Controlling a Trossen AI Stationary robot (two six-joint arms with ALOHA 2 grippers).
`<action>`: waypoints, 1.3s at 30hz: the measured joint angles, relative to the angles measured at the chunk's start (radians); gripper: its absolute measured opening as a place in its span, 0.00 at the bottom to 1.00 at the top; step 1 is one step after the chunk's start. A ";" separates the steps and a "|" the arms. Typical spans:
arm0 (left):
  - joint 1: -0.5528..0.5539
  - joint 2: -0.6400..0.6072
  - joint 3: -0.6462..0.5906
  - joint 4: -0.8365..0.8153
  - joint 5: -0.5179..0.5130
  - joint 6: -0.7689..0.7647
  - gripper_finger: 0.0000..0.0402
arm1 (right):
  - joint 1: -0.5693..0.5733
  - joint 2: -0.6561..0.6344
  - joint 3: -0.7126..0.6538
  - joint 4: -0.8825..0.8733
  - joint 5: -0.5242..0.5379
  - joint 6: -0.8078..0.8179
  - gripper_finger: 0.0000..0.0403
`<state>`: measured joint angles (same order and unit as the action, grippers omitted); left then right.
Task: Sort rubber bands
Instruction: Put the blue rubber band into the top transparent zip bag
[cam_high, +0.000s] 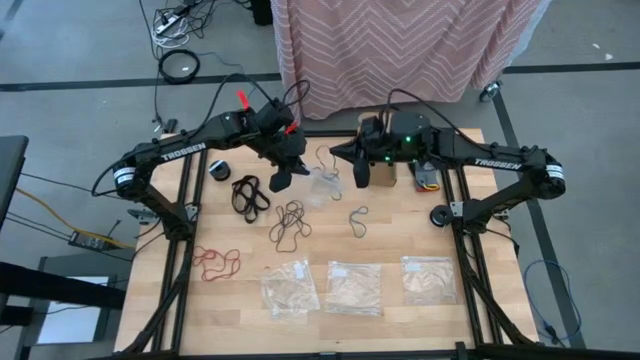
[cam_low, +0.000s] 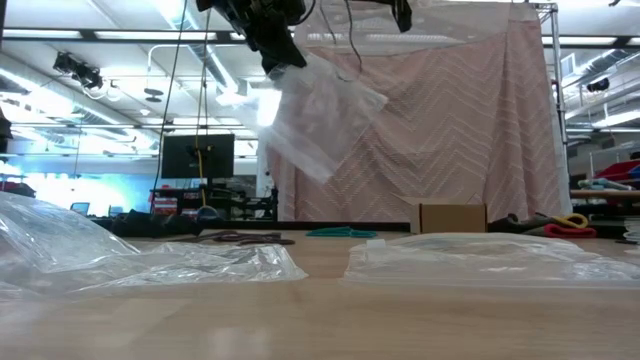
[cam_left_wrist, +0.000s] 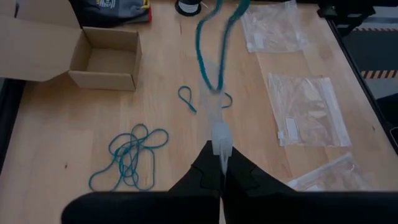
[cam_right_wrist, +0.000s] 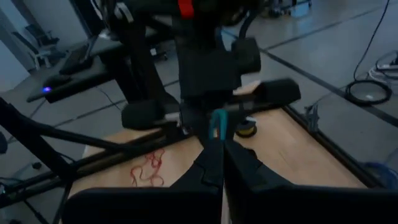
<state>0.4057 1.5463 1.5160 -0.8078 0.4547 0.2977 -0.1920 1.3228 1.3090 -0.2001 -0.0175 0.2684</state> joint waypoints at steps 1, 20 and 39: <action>0.000 0.000 0.000 0.000 0.000 0.000 0.00 | -0.004 0.000 0.000 0.004 -0.004 0.000 0.00; 0.000 0.000 0.000 0.012 -0.011 0.000 0.00 | -0.003 0.001 0.000 -0.150 -0.030 0.016 0.00; 0.000 -0.003 0.000 0.104 0.034 -0.038 0.00 | 0.001 0.001 0.000 -0.325 -0.056 0.026 0.00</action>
<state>0.4057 1.5436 1.5161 -0.7043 0.4887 0.2600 -0.1909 1.3235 1.3090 -0.5252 -0.0731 0.2943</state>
